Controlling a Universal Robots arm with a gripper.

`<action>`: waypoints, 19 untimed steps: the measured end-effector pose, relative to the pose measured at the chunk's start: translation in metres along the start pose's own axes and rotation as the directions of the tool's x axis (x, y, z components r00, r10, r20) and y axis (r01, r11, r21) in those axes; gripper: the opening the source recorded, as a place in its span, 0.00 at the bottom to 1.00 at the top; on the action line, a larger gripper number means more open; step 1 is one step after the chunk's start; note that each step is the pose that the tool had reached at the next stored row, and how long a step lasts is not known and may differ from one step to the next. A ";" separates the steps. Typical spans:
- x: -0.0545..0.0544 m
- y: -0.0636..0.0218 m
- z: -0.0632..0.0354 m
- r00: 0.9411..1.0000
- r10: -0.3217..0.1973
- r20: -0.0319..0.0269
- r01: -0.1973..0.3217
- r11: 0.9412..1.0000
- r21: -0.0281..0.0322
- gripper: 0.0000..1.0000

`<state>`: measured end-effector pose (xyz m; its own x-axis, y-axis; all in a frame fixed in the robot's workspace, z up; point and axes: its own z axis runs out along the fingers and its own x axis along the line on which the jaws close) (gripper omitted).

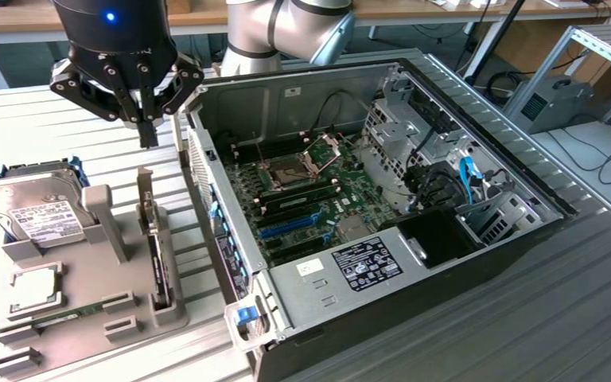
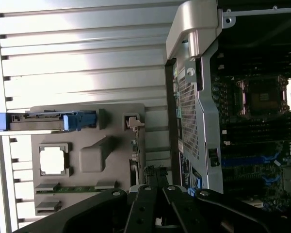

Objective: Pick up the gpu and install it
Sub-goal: 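Reach for the gpu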

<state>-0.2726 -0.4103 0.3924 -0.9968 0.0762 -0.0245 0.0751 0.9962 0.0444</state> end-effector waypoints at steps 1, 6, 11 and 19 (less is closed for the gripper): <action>0.000 -0.0002 0.0000 1.000 0.000 0.000 0.000 1.000 0.000 0.11; 0.000 -0.0014 0.0000 1.000 0.000 0.000 0.000 1.000 0.000 0.11; 0.000 -0.0025 0.0000 1.000 0.000 0.000 0.000 1.000 0.000 0.11; 0.000 -0.0046 0.0002 1.000 0.000 0.000 0.000 1.000 0.000 0.11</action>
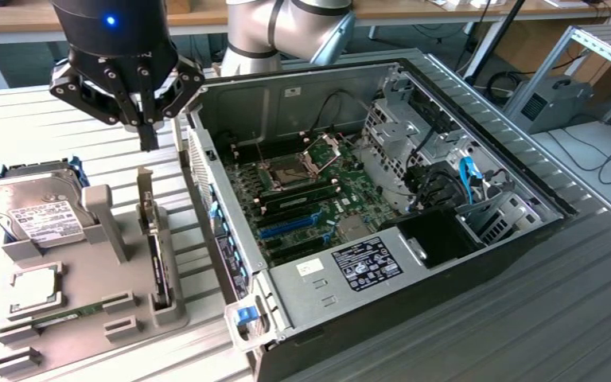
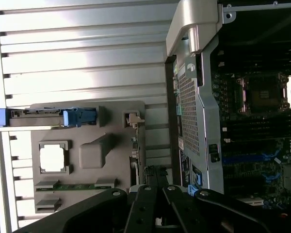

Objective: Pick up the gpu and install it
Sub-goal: 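Reach for the gpu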

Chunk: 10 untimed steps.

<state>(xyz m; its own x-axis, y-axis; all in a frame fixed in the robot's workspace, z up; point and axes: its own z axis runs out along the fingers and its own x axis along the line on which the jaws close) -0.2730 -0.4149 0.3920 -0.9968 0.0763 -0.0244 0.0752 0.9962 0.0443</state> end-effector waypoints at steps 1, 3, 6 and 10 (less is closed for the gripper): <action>0.000 -0.0002 0.0000 1.000 0.000 0.000 0.000 1.000 0.000 0.11; 0.000 -0.0005 0.0001 1.000 0.000 0.000 0.000 1.000 0.000 0.11; 0.000 -0.0011 0.0000 1.000 0.000 0.000 0.000 1.000 0.000 0.11; 0.000 -0.0023 0.0005 1.000 0.000 0.000 0.000 1.000 0.000 0.11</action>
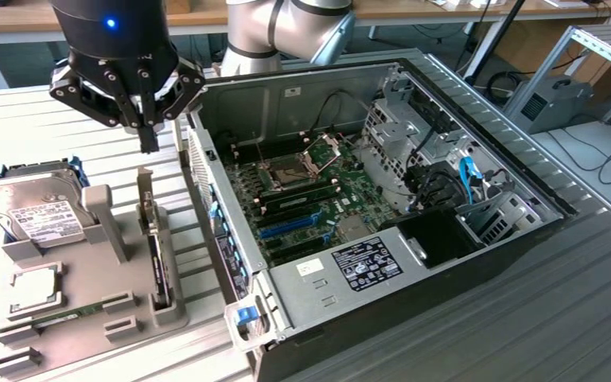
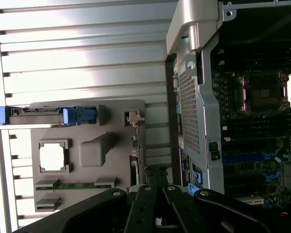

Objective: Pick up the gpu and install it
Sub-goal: 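Reach for the gpu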

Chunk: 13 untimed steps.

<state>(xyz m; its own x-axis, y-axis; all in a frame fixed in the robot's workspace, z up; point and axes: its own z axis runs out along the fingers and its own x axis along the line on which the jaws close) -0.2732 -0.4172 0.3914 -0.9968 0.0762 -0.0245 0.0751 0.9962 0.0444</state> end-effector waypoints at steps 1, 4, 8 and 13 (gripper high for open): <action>0.000 -0.0002 0.0000 1.000 0.000 0.000 0.000 1.000 0.000 0.11; 0.000 -0.0009 0.0002 1.000 0.000 0.000 0.000 1.000 0.000 0.11; 0.000 -0.0019 0.0004 1.000 0.000 0.000 0.000 1.000 0.000 0.11; 0.000 -0.0031 0.0006 1.000 0.000 0.000 0.000 1.000 0.000 0.11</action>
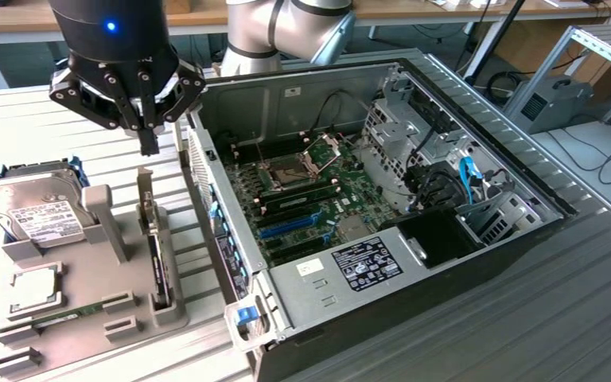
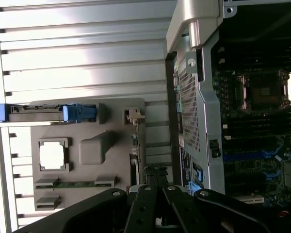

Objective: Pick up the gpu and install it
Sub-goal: 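Reach for the gpu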

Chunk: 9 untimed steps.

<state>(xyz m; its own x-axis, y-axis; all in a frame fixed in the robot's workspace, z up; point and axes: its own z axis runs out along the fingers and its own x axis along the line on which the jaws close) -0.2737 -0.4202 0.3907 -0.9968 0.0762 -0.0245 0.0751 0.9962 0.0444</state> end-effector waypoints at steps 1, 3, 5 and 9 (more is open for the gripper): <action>0.000 -0.0003 0.0001 1.000 0.000 0.000 0.000 1.000 0.000 0.11; 0.000 -0.0008 0.0001 1.000 0.000 0.000 0.000 1.000 0.000 0.11; 0.000 -0.0015 0.0002 1.000 0.000 0.000 0.000 1.000 0.000 0.11; 0.000 -0.0026 0.0003 1.000 0.000 0.000 0.000 1.000 0.000 0.11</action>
<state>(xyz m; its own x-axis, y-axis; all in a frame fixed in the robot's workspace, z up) -0.2741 -0.4227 0.3902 -0.9968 0.0762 -0.0245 0.0751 0.9962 0.0444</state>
